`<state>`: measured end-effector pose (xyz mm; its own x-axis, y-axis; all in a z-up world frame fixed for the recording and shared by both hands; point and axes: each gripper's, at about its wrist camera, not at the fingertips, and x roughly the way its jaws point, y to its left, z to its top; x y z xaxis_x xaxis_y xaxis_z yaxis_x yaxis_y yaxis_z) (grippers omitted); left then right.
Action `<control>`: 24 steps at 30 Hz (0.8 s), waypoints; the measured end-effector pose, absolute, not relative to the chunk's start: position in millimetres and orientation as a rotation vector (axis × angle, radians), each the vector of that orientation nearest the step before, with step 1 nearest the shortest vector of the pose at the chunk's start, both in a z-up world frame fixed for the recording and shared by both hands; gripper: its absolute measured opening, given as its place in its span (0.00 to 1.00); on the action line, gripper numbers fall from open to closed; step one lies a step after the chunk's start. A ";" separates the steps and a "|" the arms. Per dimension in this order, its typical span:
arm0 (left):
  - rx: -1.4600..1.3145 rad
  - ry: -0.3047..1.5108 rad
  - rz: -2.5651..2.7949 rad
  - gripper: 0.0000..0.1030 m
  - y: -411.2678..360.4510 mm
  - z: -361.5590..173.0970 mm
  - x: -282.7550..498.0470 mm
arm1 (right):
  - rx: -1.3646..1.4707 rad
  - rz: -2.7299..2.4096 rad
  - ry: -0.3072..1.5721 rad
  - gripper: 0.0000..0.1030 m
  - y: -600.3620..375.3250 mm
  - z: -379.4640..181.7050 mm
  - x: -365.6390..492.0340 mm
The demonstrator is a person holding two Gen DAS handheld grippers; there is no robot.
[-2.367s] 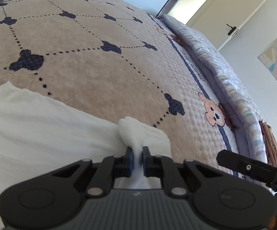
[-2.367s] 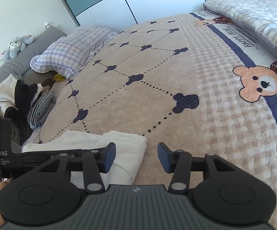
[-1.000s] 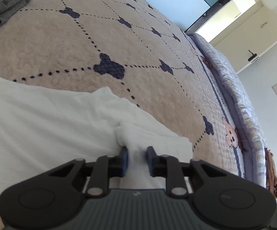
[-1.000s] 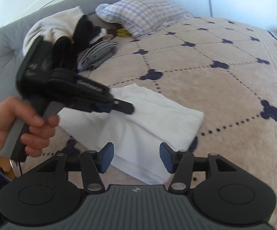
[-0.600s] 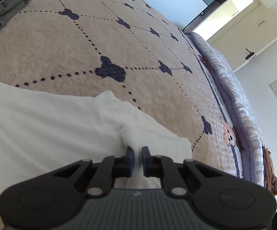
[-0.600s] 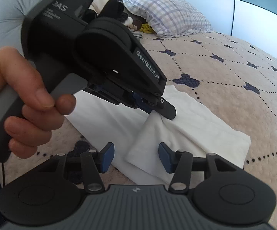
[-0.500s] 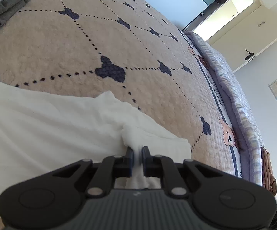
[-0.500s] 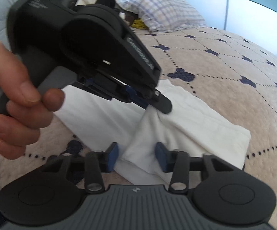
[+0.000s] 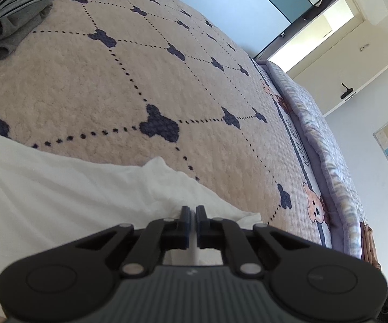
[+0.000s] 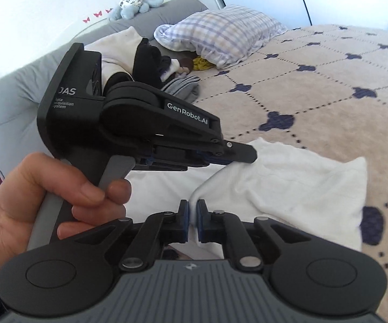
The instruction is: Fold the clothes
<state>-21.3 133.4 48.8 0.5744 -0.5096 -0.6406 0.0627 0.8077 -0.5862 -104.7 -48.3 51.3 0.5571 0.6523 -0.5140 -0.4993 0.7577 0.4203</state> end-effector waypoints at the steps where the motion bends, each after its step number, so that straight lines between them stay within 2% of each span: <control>1: -0.547 0.907 -0.343 0.04 135.3 47.6 -21.0 | 0.247 0.686 0.710 0.07 -44.5 46.8 -101.0; 11: -0.564 0.890 -0.225 0.03 155.7 35.6 -20.2 | 0.359 0.704 0.737 0.07 -37.4 30.3 -88.4; 15: -0.553 0.893 -0.220 0.03 158.4 34.9 -22.8 | 0.415 0.731 0.776 0.13 -55.0 36.6 -82.3; 17: -0.545 0.896 -0.219 0.04 159.7 34.5 -24.1 | 0.439 0.744 0.777 0.22 -70.8 48.1 -79.1; 19: -0.540 0.889 -0.192 0.04 164.8 38.1 -26.5 | 0.400 0.724 0.723 0.43 -93.2 69.4 -76.8; 24: -0.444 0.835 -0.206 0.04 158.2 58.9 -44.3 | 0.196 0.534 0.665 0.44 -135.9 88.4 -60.3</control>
<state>-44.3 158.2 58.9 0.6582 -0.3462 -0.6686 0.0037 0.8895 -0.4569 -60.3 -135.9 88.4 0.6591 0.5296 -0.5340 -0.4073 0.8483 0.3385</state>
